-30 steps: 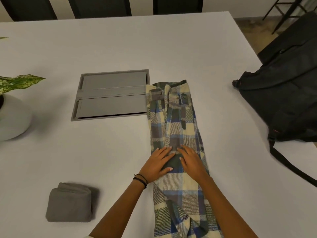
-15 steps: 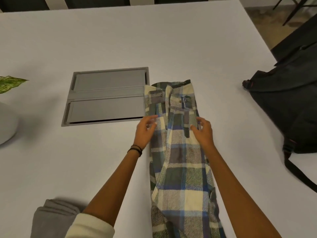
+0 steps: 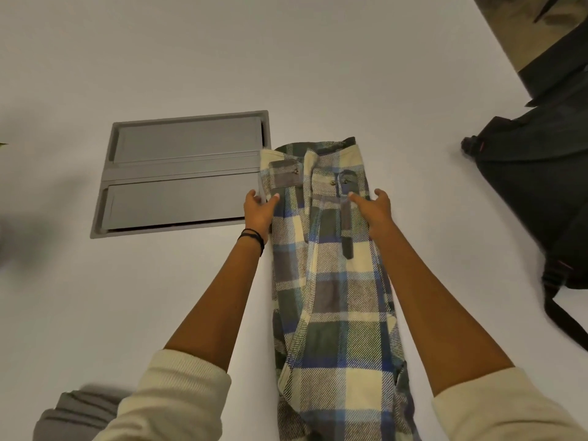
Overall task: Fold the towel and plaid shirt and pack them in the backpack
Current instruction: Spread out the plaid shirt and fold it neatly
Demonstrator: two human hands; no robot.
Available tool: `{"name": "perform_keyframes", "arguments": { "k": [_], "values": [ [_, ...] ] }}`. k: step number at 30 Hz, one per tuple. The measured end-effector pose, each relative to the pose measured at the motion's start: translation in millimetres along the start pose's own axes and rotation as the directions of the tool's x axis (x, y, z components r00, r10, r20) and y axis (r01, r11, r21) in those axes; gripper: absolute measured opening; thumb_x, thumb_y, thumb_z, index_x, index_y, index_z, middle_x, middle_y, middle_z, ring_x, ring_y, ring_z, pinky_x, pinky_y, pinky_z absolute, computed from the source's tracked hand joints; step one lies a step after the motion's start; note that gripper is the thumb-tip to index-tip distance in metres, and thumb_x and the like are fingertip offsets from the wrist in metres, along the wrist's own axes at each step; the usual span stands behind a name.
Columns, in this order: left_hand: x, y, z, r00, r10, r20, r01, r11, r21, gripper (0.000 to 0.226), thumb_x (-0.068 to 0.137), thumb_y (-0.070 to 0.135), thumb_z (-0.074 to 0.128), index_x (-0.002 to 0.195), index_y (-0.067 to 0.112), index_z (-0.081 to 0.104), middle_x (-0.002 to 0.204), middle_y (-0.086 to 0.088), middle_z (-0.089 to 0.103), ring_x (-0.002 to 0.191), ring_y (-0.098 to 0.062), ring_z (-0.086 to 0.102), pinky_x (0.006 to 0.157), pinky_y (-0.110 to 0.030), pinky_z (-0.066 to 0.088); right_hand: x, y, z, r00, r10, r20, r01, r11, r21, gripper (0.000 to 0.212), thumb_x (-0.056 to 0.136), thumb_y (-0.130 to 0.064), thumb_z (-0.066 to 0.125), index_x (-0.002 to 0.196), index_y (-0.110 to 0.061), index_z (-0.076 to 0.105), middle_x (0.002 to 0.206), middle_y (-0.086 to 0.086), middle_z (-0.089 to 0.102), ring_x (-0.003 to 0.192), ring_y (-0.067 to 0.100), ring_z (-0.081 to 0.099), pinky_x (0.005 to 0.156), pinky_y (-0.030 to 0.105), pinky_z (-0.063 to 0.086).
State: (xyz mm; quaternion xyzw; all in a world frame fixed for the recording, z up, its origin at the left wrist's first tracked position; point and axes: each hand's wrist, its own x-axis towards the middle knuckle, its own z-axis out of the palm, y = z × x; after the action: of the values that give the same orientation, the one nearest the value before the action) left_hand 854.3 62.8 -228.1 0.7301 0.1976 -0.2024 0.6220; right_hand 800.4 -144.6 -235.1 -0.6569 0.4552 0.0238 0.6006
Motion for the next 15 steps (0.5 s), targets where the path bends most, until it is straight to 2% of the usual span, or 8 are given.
{"name": "perform_keyframes", "arguments": {
  "k": [2, 4, 6, 8, 9, 11, 12, 15],
  "values": [
    [4.4, 3.9, -0.2, 1.000, -0.006, 0.012, 0.006, 1.000, 0.001, 0.072, 0.089, 0.018, 0.060, 0.146, 0.006, 0.018, 0.148, -0.016, 0.030, 0.133, -0.029, 0.035, 0.110, -0.040, 0.033, 1.2, -7.0, -0.3, 0.999, -0.002, 0.033, 0.002, 1.000, 0.024, 0.086, 0.079, -0.026, 0.072, 0.145, -0.011, 0.018, 0.149, 0.012, 0.030, 0.131, 0.032, 0.038, 0.104, 0.044, 0.040],
    [7.1, 5.5, -2.1, 0.999, 0.000, 0.037, -0.002, 1.000, 0.028, 0.072, 0.089, 0.019, 0.061, 0.145, 0.007, 0.018, 0.146, -0.016, 0.033, 0.131, -0.030, 0.038, 0.108, -0.043, 0.036, -0.2, -11.3, -0.5, 0.998, -0.003, 0.065, 0.002, 1.000, 0.022, 0.087, 0.077, -0.027, 0.074, 0.145, -0.011, 0.021, 0.146, 0.013, 0.035, 0.126, 0.031, 0.045, 0.099, 0.044, 0.045],
    [7.5, 6.7, -4.2, 0.997, -0.016, 0.075, 0.014, 0.999, 0.038, 0.072, 0.088, 0.020, 0.062, 0.145, 0.007, 0.019, 0.143, -0.016, 0.037, 0.127, -0.030, 0.043, 0.105, -0.042, 0.039, -4.4, -13.5, -0.7, 0.994, -0.014, 0.106, 0.007, 0.998, 0.066, 0.072, 0.078, -0.023, 0.073, 0.139, -0.008, 0.036, 0.134, 0.014, 0.050, 0.106, 0.025, 0.060, 0.080, 0.032, 0.056],
    [9.0, 7.6, -5.6, 0.991, -0.047, 0.124, 0.045, 0.999, 0.022, 0.077, 0.086, 0.021, 0.064, 0.145, 0.007, 0.017, 0.144, -0.016, 0.036, 0.121, -0.029, 0.048, 0.098, -0.039, 0.046, -12.2, -17.3, -0.9, 0.987, -0.066, 0.147, 0.052, 0.994, 0.097, 0.050, 0.081, -0.019, 0.070, 0.126, -0.007, 0.053, 0.118, 0.013, 0.062, 0.082, 0.016, 0.064, 0.059, 0.022, 0.055],
    [8.1, 9.2, -5.8, 0.987, -0.062, 0.146, 0.061, 0.998, 0.010, 0.080, 0.085, 0.020, 0.065, 0.146, 0.006, 0.015, 0.145, -0.017, 0.036, 0.115, -0.026, 0.052, 0.090, -0.035, 0.050, -14.8, -18.7, -1.2, 0.983, -0.090, 0.158, 0.074, 0.992, 0.104, 0.044, 0.082, -0.017, 0.069, 0.122, -0.007, 0.056, 0.114, 0.012, 0.064, 0.078, 0.014, 0.064, 0.056, 0.021, 0.054],
    [3.9, 14.2, -5.2, 0.980, -0.078, 0.181, 0.079, 0.997, 0.003, 0.086, 0.084, 0.019, 0.068, 0.147, 0.005, 0.011, 0.141, -0.015, 0.041, 0.099, -0.020, 0.055, 0.075, -0.028, 0.050, -19.1, -22.0, -2.3, 0.976, -0.133, 0.171, 0.114, 0.987, 0.113, 0.041, 0.083, -0.014, 0.068, 0.122, -0.008, 0.055, 0.112, 0.009, 0.064, 0.080, 0.013, 0.063, 0.059, 0.022, 0.055],
    [1.2, 16.3, -4.0, 0.977, -0.080, 0.197, 0.079, 0.997, 0.009, 0.087, 0.083, 0.019, 0.068, 0.146, 0.004, 0.011, 0.135, -0.010, 0.046, 0.094, -0.019, 0.055, 0.073, -0.029, 0.049, -20.9, -23.3, -3.1, 0.974, -0.146, 0.176, 0.128, 0.985, 0.112, 0.042, 0.083, -0.013, 0.067, 0.123, -0.009, 0.054, 0.112, 0.008, 0.064, 0.084, 0.016, 0.063, 0.063, 0.024, 0.055],
    [-9.0, 22.0, 0.1, 0.974, -0.037, 0.226, 0.045, 0.998, -0.032, 0.062, 0.085, 0.017, 0.066, 0.136, 0.000, 0.035, 0.119, -0.006, 0.056, 0.088, -0.017, 0.058, 0.075, -0.024, 0.050, -26.1, -26.7, -8.5, 0.966, -0.181, 0.185, 0.166, 0.982, 0.094, 0.044, 0.083, -0.012, 0.066, 0.125, -0.011, 0.053, 0.116, 0.008, 0.062, 0.097, 0.023, 0.062, 0.071, 0.031, 0.055]
  ]
}}
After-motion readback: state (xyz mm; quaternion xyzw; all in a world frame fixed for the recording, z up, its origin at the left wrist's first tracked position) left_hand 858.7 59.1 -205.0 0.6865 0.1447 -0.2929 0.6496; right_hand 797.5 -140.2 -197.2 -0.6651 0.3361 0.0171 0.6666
